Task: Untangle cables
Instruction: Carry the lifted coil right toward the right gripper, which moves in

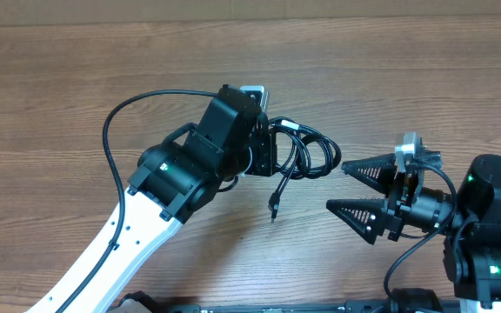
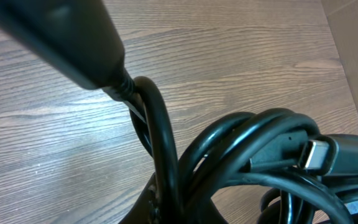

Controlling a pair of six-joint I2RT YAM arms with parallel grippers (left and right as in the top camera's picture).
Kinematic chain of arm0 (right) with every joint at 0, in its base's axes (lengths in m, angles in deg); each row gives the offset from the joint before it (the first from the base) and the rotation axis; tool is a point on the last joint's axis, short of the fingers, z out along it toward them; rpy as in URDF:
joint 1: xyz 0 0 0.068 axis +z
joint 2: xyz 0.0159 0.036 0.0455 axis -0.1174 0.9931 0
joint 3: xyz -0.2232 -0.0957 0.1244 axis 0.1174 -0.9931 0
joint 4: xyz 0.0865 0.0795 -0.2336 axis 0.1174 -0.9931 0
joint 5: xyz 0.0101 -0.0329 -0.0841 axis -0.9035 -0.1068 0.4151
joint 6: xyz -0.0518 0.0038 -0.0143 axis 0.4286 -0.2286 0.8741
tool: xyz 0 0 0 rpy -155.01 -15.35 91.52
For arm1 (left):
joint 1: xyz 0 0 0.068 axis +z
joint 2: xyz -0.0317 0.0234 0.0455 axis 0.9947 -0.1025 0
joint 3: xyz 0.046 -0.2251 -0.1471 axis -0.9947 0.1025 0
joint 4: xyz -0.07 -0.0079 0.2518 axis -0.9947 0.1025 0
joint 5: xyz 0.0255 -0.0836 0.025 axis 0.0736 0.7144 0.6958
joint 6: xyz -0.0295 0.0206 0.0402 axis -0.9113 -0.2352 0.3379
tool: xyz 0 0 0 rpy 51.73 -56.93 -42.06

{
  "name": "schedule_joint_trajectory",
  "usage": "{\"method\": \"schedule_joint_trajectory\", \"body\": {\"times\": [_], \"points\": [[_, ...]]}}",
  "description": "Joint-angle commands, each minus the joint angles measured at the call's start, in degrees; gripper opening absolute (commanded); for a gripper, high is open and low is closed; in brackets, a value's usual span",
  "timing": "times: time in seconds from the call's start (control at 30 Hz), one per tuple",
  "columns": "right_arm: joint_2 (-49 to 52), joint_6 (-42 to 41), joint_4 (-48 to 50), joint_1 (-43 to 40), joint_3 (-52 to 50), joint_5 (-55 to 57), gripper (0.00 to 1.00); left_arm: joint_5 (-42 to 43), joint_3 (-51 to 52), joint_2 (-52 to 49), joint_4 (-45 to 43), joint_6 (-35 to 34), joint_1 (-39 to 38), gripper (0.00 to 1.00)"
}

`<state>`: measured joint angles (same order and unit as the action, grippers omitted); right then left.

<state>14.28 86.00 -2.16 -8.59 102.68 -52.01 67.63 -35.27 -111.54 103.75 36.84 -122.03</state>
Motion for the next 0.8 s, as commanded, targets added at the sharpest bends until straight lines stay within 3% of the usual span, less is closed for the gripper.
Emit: {"method": "schedule_joint_trajectory", "body": {"times": [0.0,0.5,0.77], "points": [[-0.22,0.85,0.31,-0.09,1.53,0.26,0.96,-0.74,-0.52,0.15,-0.31,1.27,-0.76,0.04],[-0.20,0.87,0.98,-0.09,1.53,-0.70,0.96,-0.70,-0.52,0.15,-0.28,-0.90,-3.37,0.04],[-0.20,0.85,-0.94,-0.09,1.51,6.73,0.95,-0.52,-0.52,0.15,0.13,0.94,-5.49,0.04]]}}
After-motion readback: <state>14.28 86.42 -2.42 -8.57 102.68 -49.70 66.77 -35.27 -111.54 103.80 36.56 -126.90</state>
